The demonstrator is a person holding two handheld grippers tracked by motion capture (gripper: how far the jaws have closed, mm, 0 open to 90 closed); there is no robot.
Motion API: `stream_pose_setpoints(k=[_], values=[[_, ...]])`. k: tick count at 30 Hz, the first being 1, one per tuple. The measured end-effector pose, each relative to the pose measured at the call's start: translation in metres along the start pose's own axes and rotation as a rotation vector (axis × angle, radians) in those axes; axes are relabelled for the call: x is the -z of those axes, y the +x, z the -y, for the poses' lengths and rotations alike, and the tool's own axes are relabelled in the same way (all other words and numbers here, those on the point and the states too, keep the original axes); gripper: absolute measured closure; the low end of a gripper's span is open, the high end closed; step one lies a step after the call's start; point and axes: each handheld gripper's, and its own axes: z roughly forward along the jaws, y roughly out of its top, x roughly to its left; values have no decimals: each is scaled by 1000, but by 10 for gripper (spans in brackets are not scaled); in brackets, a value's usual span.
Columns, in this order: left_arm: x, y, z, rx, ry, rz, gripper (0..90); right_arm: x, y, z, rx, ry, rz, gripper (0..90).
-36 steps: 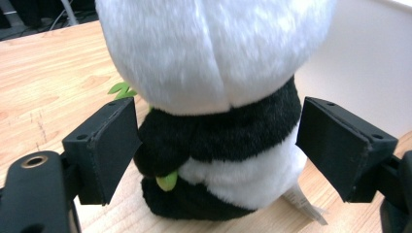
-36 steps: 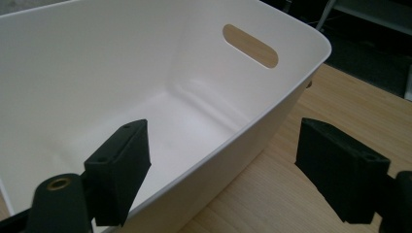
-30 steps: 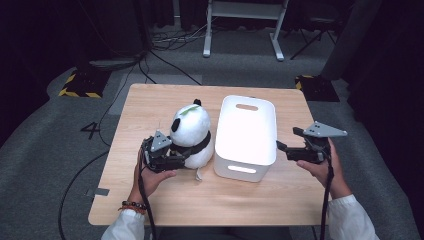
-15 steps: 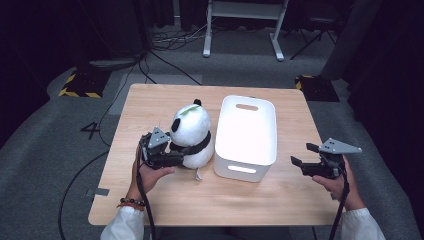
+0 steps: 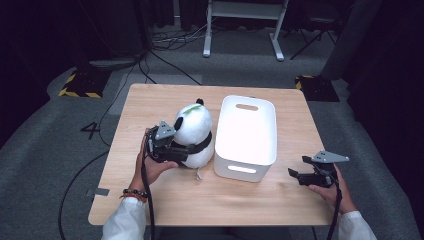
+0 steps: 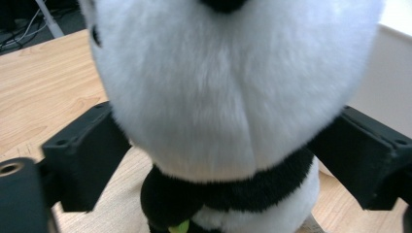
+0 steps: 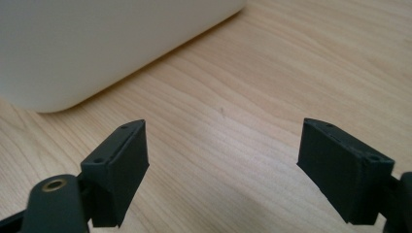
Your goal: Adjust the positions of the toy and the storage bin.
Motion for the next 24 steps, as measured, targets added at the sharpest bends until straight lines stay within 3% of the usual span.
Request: stream_pose_setpoints(k=[6,13,20,24], values=[[-12,1,-2,36,-9,-1,0,-4,-1,4,-4,6,1,185],[-21,-6,-9,9,-19,-8,14,-8,-1,8,-5,10,0,185],[-20,-9,-13,-18,2,-29,268,-15,3,12,11,28,-10,185],[-18,-10,-9,-21,-7,-32,328,-17,3,13,20,44,2,185]])
